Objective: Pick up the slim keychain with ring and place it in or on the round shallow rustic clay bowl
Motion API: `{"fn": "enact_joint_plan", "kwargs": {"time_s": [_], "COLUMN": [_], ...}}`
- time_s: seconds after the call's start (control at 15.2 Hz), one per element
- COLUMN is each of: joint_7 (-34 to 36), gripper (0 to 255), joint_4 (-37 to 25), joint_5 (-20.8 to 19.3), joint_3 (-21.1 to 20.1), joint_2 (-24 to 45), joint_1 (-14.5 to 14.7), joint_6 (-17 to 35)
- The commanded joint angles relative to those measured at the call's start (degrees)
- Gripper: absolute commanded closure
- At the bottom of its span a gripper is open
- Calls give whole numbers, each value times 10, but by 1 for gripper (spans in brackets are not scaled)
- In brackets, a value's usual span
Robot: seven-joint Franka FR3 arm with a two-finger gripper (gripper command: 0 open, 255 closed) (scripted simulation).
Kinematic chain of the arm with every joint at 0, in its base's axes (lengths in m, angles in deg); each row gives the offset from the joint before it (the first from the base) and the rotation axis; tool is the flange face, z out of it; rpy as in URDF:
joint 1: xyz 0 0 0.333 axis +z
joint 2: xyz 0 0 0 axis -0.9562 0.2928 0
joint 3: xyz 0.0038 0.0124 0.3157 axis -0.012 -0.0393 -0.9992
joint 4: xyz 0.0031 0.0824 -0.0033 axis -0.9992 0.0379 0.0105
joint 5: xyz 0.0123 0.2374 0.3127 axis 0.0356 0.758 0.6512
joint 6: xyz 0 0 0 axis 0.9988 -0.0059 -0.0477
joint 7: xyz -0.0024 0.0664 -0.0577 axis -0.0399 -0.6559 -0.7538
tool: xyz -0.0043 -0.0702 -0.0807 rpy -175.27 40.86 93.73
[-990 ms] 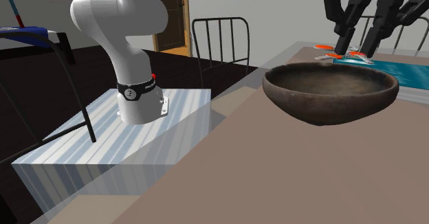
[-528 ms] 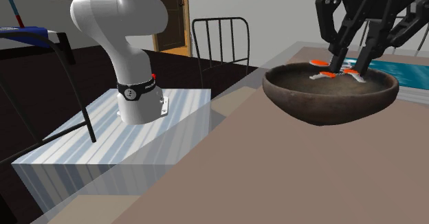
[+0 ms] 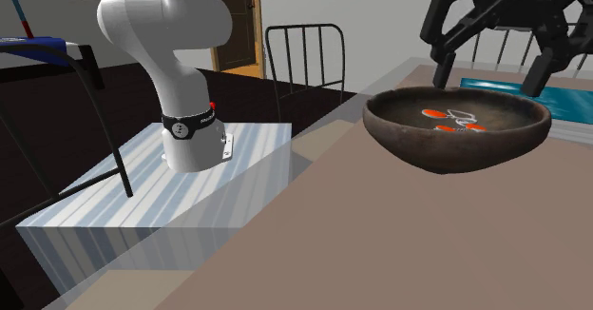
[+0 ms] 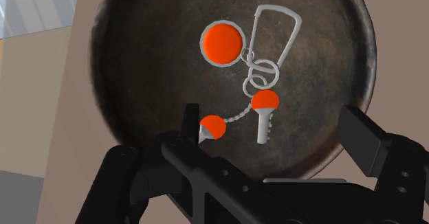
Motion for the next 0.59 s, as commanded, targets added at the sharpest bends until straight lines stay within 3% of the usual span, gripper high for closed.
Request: {"fn": "enact_joint_plan", "kwargs": {"time_s": [0.0, 0.33, 0.53], "joint_7": [0, -6, -6], "gripper": [0, 0, 0], "joint_4": [0, -63, -63], "joint_5": [0, 9, 9], "joint_3": [0, -2, -2], "joint_2": [0, -11, -11], "joint_1": [0, -2, -2], "joint_6": [0, -71, -71]}}
